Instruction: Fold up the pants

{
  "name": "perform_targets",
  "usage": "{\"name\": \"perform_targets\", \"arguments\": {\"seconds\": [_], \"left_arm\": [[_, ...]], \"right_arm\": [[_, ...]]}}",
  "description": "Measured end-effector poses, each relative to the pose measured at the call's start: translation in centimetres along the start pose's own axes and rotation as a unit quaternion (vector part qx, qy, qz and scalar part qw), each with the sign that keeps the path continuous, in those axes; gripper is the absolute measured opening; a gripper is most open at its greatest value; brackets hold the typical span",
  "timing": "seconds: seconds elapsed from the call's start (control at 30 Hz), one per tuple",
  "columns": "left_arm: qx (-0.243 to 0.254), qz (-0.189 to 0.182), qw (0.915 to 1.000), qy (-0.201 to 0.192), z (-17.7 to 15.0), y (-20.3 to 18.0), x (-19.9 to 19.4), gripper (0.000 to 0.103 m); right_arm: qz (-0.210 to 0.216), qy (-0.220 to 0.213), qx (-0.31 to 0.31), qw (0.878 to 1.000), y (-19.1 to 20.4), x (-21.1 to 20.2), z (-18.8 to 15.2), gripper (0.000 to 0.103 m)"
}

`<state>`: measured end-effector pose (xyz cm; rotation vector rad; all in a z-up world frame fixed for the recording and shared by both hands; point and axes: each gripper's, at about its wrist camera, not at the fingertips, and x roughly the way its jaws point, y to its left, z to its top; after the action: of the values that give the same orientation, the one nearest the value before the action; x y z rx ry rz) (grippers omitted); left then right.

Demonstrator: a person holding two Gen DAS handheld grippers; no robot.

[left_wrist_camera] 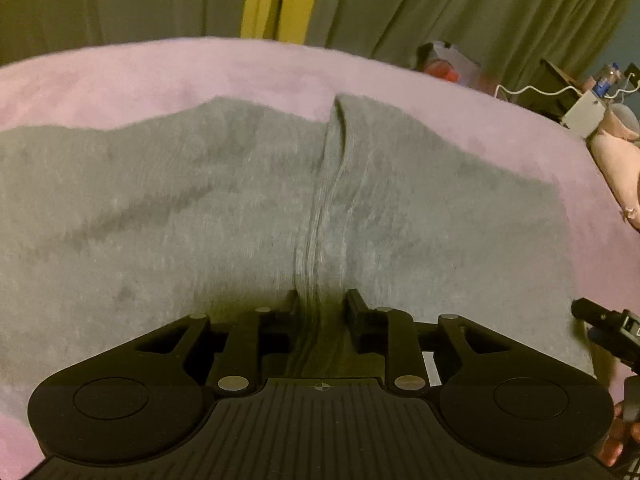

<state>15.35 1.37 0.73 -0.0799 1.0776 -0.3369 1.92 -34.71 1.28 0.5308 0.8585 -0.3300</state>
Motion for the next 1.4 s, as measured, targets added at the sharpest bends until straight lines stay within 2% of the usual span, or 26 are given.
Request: {"name": "perform_targets", "arguments": {"seconds": [0.1, 0.17, 0.2, 0.23, 0.3, 0.4, 0.43, 0.47, 0.5, 0.57, 0.63, 0.8, 0.9, 1.0, 1.1, 1.23, 1.4], "left_arm": [[0.014, 0.024, 0.9982, -0.054, 0.3, -0.2, -1.8, 0.034], [0.027, 0.037, 0.9946, -0.093, 1.1, -1.0, -2.7, 0.048], [0.031, 0.035, 0.9935, -0.104, 1.4, -1.5, -2.9, 0.06], [0.035, 0.03, 0.9933, -0.106, 1.8, -2.1, -2.9, 0.068], [0.051, 0.024, 0.9933, -0.101, 2.4, -3.5, -2.1, 0.074], [0.075, 0.062, 0.9903, -0.099, 2.6, -4.6, 0.6, 0.072], [0.07, 0.082, 0.9908, -0.083, 2.5, -4.3, 1.8, 0.068], [0.052, 0.106, 0.9919, -0.046, 2.8, -3.6, 3.8, 0.069], [0.034, 0.098, 0.9939, -0.036, 2.8, -2.8, 4.7, 0.071], [0.044, 0.099, 0.9924, -0.06, 2.9, -2.7, 4.9, 0.078], [0.07, 0.104, 0.9902, -0.062, 3.0, -3.1, 4.6, 0.077], [0.083, 0.092, 0.9894, -0.076, 2.5, -1.8, 3.4, 0.078], [0.064, 0.081, 0.991, -0.085, 1.9, -0.7, 2.7, 0.078], [0.02, 0.067, 0.9942, -0.082, 1.8, 0.5, 2.4, 0.078], [-0.002, 0.064, 0.9941, -0.087, 2.3, 0.4, 1.6, 0.073], [0.012, 0.065, 0.9914, -0.113, 3.4, -0.8, 0.7, 0.073], [0.048, 0.089, 0.9885, -0.112, 5.0, -2.6, 2.1, 0.073]], "right_arm": [[-0.003, 0.003, 0.003, 1.0, 0.0, 0.2, -0.2, 0.099], [-0.007, 0.003, 0.002, 1.0, 0.1, 0.4, -0.3, 0.099], [-0.01, 0.003, -0.002, 1.0, 0.3, 0.5, -0.4, 0.099], [-0.013, 0.002, -0.007, 1.0, 0.5, 0.6, -0.5, 0.099], [-0.019, 0.001, -0.015, 1.0, 0.7, 0.7, -0.6, 0.099], [-0.02, 0.0, -0.023, 1.0, 0.7, 0.7, -0.8, 0.099], [-0.02, 0.0, -0.024, 1.0, 0.7, 0.8, -0.9, 0.099], [-0.02, 0.0, -0.024, 1.0, 0.7, 0.8, -0.9, 0.099], [-0.019, 0.001, -0.027, 0.999, 0.7, 0.8, -1.0, 0.099], [-0.021, 0.004, -0.038, 0.999, 0.8, 1.0, -1.0, 0.099], [-0.021, 0.004, -0.043, 0.999, 0.8, 1.1, -1.0, 0.099], [-0.024, -0.003, -0.051, 0.998, 1.0, 1.4, -1.1, 0.099], [-0.024, -0.008, -0.054, 0.998, 1.1, 1.3, -1.3, 0.099], [-0.023, -0.01, -0.054, 0.998, 1.0, 1.2, -1.4, 0.099], [-0.027, -0.011, -0.054, 0.998, 1.1, 1.2, -1.5, 0.099], [-0.031, -0.014, -0.052, 0.998, 1.2, 1.1, -1.6, 0.099], [-0.033, -0.016, -0.051, 0.998, 1.3, 1.0, -1.6, 0.099]]}}
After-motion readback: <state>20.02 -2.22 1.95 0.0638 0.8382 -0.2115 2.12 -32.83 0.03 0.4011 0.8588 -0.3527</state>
